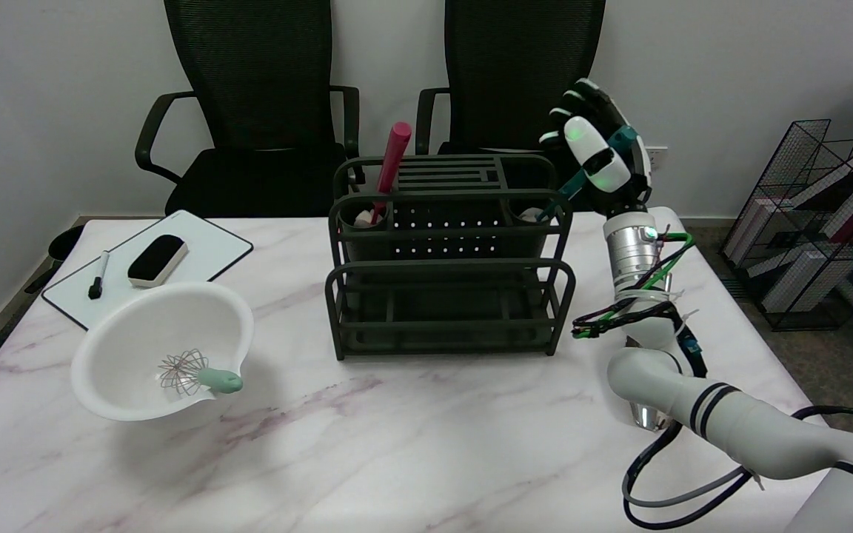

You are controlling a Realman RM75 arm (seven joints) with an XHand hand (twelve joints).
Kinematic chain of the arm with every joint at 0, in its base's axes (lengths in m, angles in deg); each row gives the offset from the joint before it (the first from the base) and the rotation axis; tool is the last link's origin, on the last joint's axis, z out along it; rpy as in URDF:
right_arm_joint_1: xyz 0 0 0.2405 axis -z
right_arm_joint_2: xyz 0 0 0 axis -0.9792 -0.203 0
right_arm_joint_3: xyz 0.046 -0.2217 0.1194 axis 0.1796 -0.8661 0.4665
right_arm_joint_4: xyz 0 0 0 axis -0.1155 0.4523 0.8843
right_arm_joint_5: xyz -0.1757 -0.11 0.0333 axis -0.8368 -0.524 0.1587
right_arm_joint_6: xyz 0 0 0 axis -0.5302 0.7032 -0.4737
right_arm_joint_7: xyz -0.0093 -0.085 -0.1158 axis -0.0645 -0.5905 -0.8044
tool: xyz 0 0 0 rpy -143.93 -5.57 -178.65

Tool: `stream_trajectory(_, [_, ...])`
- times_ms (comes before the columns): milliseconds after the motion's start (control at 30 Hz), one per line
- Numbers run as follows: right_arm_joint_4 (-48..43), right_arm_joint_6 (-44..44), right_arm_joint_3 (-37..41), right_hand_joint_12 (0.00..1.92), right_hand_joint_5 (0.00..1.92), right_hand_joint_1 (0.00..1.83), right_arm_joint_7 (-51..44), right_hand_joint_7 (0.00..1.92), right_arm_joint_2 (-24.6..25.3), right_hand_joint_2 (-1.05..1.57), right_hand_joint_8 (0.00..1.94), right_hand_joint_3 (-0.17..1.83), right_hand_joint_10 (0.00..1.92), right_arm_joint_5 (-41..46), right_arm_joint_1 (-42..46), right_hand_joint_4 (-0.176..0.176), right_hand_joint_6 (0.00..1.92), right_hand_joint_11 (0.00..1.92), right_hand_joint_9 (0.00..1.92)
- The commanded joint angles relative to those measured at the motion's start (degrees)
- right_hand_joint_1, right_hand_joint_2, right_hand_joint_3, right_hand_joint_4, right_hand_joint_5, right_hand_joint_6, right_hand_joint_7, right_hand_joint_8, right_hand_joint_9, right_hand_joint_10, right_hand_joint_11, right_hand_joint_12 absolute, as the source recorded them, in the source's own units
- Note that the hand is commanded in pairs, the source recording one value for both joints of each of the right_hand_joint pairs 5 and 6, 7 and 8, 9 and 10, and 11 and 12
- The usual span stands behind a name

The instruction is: Pick up the blue drink carton.

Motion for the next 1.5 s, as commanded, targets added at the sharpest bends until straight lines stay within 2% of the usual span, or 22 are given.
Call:
stream_trajectory(33, [-0.42,-0.47,-0.24,1.04,0.88,1.09,0.32,1.22,0.08,0.26,1.22,0.87,0.98,-0.14,0.43,0.0,0.88,1.04,0.98])
stream_trajectory(100, [-0.42,-0.39,-0.24,1.04,1.0,1.09,0.32,1.38,0.08,0.32,1.38,0.87,1.12,-0.01,0.51,0.0,1.0,1.04,1.12])
stream_trajectory(167, [-0.34,-0.26,-0.08,1.04,1.08,1.06,0.32,1.45,0.16,0.36,1.45,0.87,1.19,-0.01,0.55,0.0,1.08,1.04,1.19])
stream_trajectory(433, [0.14,-0.5,0.0,1.06,1.18,1.03,0.32,1.57,0.48,0.51,1.57,0.85,1.37,0.02,0.36,0.0,1.18,1.06,1.37])
stream_trajectory(500, [0.14,-0.5,0.0,1.13,1.18,1.03,0.32,1.58,0.48,0.52,1.58,0.84,1.42,0.07,0.28,0.0,1.18,1.13,1.42])
stream_trajectory(600, [0.23,-0.5,0.0,1.38,1.19,1.02,0.32,1.59,0.48,0.56,1.59,0.83,1.52,0.07,0.23,0.0,1.19,1.38,1.52])
stream_trajectory(800, [0.22,-0.5,-0.24,1.61,1.24,1.01,0.32,1.63,0.48,0.65,1.63,0.81,1.62,0.07,0.27,0.0,1.24,1.61,1.62])
stream_trajectory(967, [0.23,-0.54,-0.24,1.63,1.43,0.97,0.32,1.76,0.48,0.79,1.76,0.78,1.69,0.07,0.31,0.0,1.43,1.63,1.69])
stream_trajectory(1067, [0.23,-0.77,-0.24,1.64,1.83,0.93,0.2,1.86,0.6,0.98,1.86,0.75,1.75,0.07,0.23,0.0,1.83,1.64,1.75])
stream_trajectory(1133, [0.23,-1.05,-0.24,1.64,1.91,0.94,0.12,1.88,0.68,1.03,1.88,0.75,1.77,0.07,0.2,0.0,1.91,1.64,1.77])
stream_trajectory(1500, [0.03,-1.74,-0.24,1.68,1.92,0.97,-0.16,1.92,0.88,1.1,1.92,0.72,1.83,0.07,-0.17,0.0,1.92,1.68,1.83])
